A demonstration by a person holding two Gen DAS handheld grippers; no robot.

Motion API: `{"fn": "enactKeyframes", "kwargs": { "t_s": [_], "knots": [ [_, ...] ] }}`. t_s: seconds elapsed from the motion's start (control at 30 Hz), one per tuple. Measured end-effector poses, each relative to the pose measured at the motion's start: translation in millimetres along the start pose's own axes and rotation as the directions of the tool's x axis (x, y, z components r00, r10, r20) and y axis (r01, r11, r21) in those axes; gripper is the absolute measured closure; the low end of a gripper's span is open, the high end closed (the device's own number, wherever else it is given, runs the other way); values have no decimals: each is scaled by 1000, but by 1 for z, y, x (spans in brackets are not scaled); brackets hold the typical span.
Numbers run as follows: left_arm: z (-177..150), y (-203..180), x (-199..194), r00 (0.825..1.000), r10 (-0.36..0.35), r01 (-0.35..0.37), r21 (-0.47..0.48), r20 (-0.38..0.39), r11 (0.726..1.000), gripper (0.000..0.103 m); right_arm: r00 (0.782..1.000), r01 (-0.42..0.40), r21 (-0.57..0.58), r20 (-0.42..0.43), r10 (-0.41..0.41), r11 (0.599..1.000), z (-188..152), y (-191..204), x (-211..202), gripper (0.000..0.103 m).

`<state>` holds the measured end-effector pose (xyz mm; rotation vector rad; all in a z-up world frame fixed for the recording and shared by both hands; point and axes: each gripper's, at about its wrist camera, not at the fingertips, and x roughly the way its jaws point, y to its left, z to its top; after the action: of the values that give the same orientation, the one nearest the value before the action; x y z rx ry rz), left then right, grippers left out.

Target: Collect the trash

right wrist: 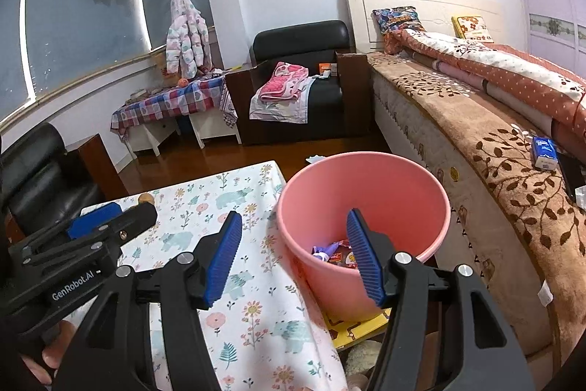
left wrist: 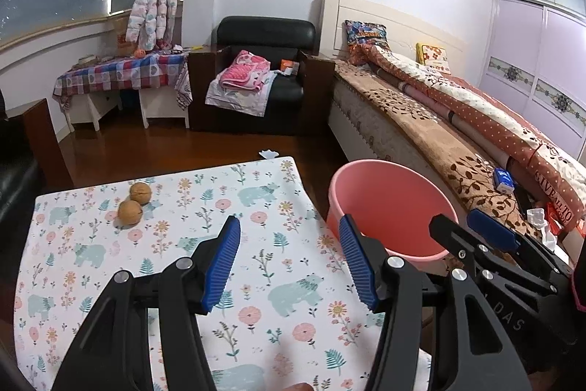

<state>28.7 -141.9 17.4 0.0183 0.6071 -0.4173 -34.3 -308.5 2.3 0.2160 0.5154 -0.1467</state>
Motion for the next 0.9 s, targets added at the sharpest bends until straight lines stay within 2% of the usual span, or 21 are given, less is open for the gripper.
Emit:
{"fn": "enactKeyframes", "kwargs": {
  "t_s": [0.37,0.9],
  "knots": [
    [-3,16,-9,1000,4,-4,-33,12,999,47,1000,-2,-21,12,2,1000,-8,18,-4,43],
    [-7,25,-6,1000,6,-6,-50,0,999,47,1000,2,-33,-1,-2,999,-11,24,0,43]
  ]
}}
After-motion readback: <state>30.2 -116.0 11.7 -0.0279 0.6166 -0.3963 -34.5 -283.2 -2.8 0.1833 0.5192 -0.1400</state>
